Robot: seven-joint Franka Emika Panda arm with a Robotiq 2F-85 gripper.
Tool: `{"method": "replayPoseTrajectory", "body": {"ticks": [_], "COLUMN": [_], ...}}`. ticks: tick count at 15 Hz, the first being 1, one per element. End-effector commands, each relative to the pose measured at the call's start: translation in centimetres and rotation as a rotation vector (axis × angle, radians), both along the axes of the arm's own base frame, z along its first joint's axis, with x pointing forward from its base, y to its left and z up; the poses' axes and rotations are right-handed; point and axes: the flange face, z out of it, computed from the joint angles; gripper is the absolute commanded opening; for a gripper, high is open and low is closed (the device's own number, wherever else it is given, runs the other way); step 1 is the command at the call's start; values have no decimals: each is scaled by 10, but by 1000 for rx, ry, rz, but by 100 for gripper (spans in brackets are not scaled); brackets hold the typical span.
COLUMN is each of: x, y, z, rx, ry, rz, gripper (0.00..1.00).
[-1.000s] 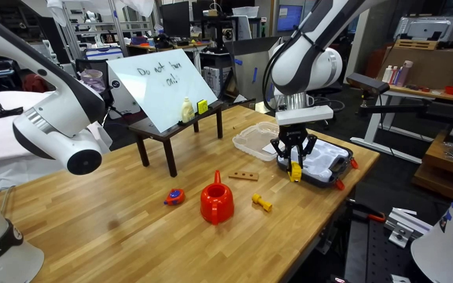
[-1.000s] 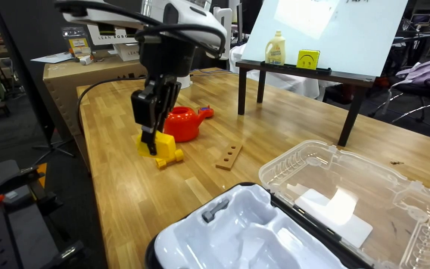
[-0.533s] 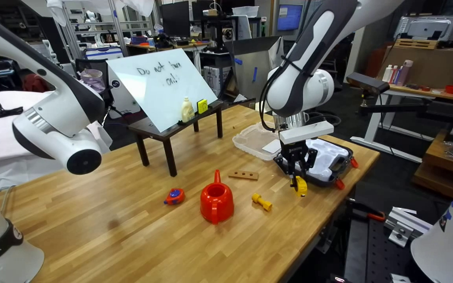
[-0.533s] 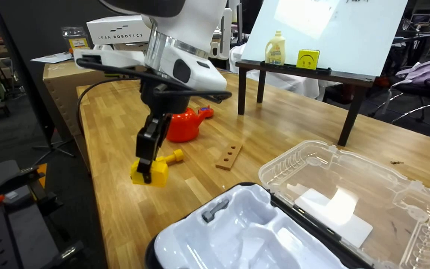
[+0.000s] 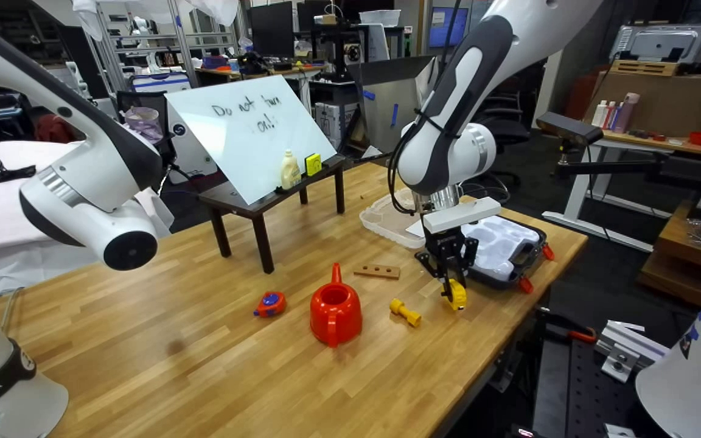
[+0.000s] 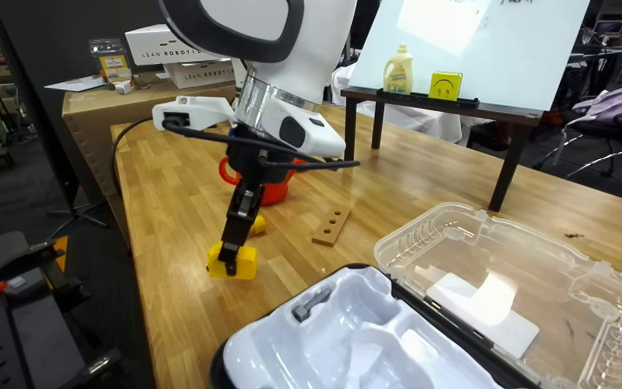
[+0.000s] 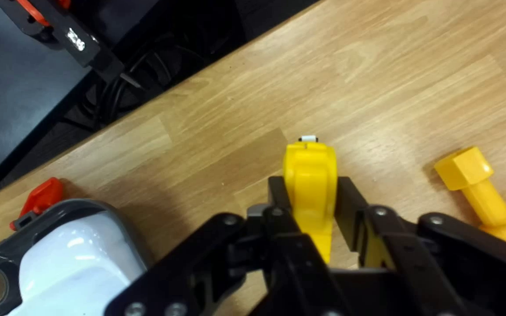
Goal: Take the measuring tape from the case and put it on the table
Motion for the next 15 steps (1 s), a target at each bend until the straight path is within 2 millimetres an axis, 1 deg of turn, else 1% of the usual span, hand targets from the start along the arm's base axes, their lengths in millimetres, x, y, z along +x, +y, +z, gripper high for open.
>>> {"method": "replayPoseTrajectory", "body": {"ticks": [1, 2, 3, 5, 6, 7, 8, 9, 10, 11, 12, 13, 15], "x": [1, -2, -3, -7, -10, -15, -21, -33, -44, -29, -34, -34, -30], "y": [-9, -10, -12, -15, -17, -20, -24, -28, -33, -30, -33, -33, -28], "z": [-1, -2, -3, -4, -3, -1, 1, 5, 6, -5, -5, -5, -5], "rx": [18, 15, 11, 9, 14, 19, 28, 37, 43, 17, 19, 18, 18], "ry": [1, 5, 8, 12, 12, 12, 22, 56, 83, 67, 75, 73, 73], "rz": [7, 7, 1, -19, -31, -51, -67, -84, -100, -77, -88, -88, -77], "gripper": [27, 37, 57, 68, 77, 83, 91, 99, 99, 100, 93, 99, 100]}}
